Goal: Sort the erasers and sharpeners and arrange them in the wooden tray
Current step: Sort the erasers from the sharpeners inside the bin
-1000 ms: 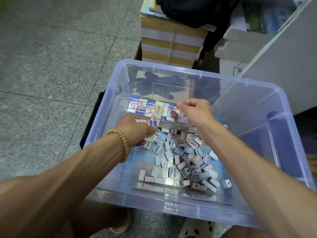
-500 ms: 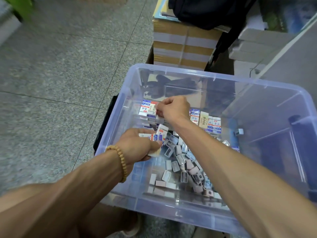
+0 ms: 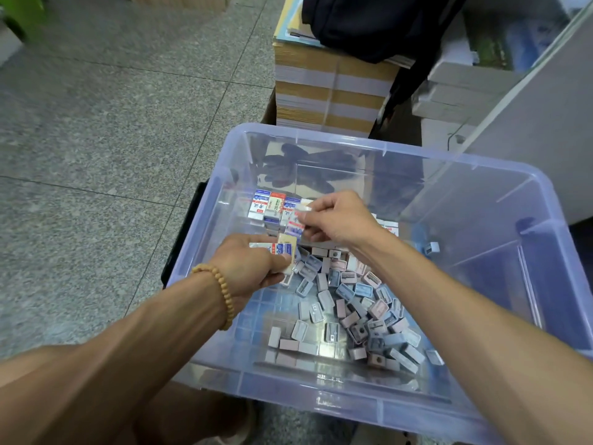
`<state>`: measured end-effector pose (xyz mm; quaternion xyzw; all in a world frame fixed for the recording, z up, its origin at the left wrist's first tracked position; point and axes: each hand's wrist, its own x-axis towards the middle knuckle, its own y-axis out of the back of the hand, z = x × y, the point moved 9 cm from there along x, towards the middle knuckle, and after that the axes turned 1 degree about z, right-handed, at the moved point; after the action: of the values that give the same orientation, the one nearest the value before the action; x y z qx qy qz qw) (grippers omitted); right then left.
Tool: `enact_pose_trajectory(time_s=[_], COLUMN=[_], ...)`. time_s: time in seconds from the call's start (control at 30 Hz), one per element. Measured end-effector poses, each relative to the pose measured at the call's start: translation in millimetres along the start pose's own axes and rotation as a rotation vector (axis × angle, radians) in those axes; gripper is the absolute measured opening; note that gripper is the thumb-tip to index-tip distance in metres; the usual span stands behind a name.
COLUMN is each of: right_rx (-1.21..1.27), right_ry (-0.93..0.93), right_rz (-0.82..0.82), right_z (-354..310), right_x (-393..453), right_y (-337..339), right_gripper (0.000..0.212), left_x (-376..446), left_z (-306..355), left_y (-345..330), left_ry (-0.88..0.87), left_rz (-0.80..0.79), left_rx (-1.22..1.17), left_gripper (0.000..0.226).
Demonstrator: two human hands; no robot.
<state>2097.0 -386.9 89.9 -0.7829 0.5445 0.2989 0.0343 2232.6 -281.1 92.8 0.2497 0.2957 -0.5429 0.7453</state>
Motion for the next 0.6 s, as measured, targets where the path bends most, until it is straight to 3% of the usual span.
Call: enact_pose_trajectory(time_s=[0.2, 0.37, 0.43, 0.53, 0.6], right_rx=[-0.194, -0.292, -0.184, 0.008, 0.098], right_ry=[0.095, 0.204, 0.182, 0.026, -0.017], right_rz=[0.308, 0.383, 0.316, -0.073, -0.218], right_z=[-9.6, -18.4, -16.5, 1.3, 10.8], right_x=[28.2, 12.5, 2.3, -16.8, -31.3], right_y=[-0.2, 2.4, 8.2, -6.7, -11.9], right_gripper=[0.026, 0.025, 0.029, 0.028, 0.02], left_x=[-3.7, -5.2, -5.8, -7.3, -8.6], left_z=[-0.4, 0.5, 1.7, 7.7, 9.7], left_y=[-1.0, -2.7, -4.8, -11.6, -18.2], left_ry=[0.023, 0.045, 0.05, 0.023, 0.015], left_rz=[-0.008, -0.002, -0.008, -0.057, -0.099], left_rx=[-0.044, -0.123, -0.142, -0.171, -0.141], left_gripper=[0.026, 0.023, 0.02, 0.016, 0.014])
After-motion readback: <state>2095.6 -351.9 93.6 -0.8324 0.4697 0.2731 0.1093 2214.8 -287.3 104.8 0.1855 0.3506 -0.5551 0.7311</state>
